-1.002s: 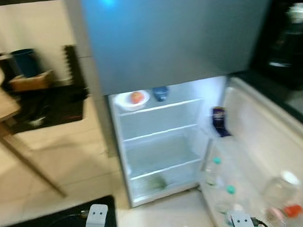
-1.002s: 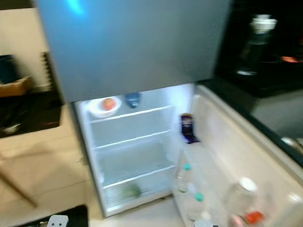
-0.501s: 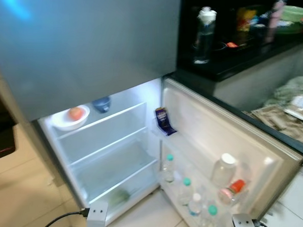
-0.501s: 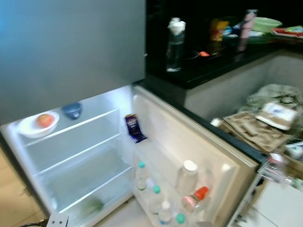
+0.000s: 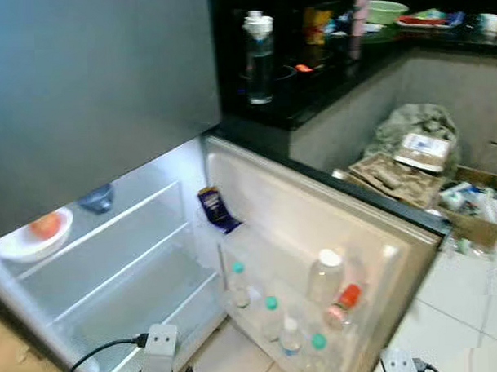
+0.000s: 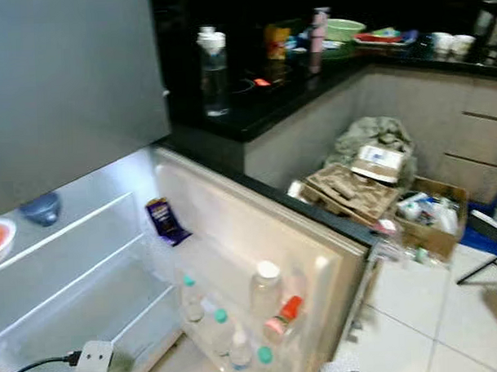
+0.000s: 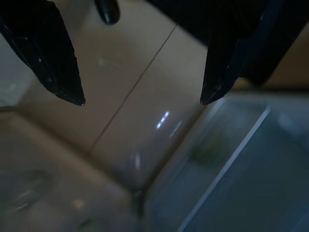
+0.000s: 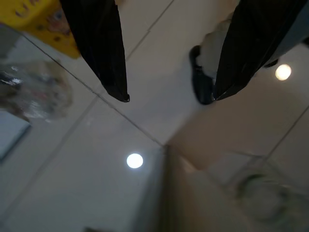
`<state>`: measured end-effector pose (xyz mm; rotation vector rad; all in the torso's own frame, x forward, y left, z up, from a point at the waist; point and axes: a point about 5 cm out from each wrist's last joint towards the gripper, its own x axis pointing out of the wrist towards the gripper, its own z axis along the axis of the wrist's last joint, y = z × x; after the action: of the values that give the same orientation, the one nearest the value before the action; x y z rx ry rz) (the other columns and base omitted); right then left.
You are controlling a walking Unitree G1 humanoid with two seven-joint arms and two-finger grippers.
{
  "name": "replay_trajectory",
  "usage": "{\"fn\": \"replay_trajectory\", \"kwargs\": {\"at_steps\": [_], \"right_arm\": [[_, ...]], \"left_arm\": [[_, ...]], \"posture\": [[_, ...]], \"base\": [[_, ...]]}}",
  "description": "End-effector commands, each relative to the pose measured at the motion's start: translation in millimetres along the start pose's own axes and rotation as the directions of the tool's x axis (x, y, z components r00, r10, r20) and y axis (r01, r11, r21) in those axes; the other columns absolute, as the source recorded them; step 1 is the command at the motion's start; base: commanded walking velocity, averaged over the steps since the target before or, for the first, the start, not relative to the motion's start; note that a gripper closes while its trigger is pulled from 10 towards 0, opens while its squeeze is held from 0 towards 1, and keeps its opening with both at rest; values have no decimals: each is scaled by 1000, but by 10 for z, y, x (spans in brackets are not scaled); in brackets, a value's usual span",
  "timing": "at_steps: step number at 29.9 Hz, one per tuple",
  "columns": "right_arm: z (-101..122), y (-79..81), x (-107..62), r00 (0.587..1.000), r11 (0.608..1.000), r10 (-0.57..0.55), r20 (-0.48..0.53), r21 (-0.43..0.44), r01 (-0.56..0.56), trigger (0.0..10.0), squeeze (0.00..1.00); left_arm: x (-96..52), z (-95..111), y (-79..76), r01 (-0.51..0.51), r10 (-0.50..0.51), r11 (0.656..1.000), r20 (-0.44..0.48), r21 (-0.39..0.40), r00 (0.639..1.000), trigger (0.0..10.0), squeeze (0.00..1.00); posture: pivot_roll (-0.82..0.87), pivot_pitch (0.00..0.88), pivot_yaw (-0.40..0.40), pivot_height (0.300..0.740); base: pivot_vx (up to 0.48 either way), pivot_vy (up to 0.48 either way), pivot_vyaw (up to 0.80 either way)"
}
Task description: Restocking fridge
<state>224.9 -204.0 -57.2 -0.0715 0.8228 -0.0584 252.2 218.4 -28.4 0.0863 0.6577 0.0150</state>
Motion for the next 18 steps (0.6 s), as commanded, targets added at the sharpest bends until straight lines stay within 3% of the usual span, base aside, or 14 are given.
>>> {"fn": "replay_trajectory", "kwargs": {"at_steps": [1,6,18], "right_arm": [[-89,45,-12,1000,1000,5,-28,22,-4,10000,0],[-78,64,-9,1000,999,6,-21,33,-5,10000,0],[-27,107,-1,1000,998,28,8,55,-28,10000,0]], "left_arm": [[-17,-71,-3,4,-4,1000,-21,13,1000,10000,0],[-18,-66,5,3,-3,1000,-17,8,1000,10000,0],[-2,-13,-46,24,-24,1000,3,5,1000,10000,0]], "posture": [[-42,102,27,740],[-51,96,30,740],[-33,93,38,740]], "base": [[0,0,-800],[0,0,-800],[0,0,0]]}}
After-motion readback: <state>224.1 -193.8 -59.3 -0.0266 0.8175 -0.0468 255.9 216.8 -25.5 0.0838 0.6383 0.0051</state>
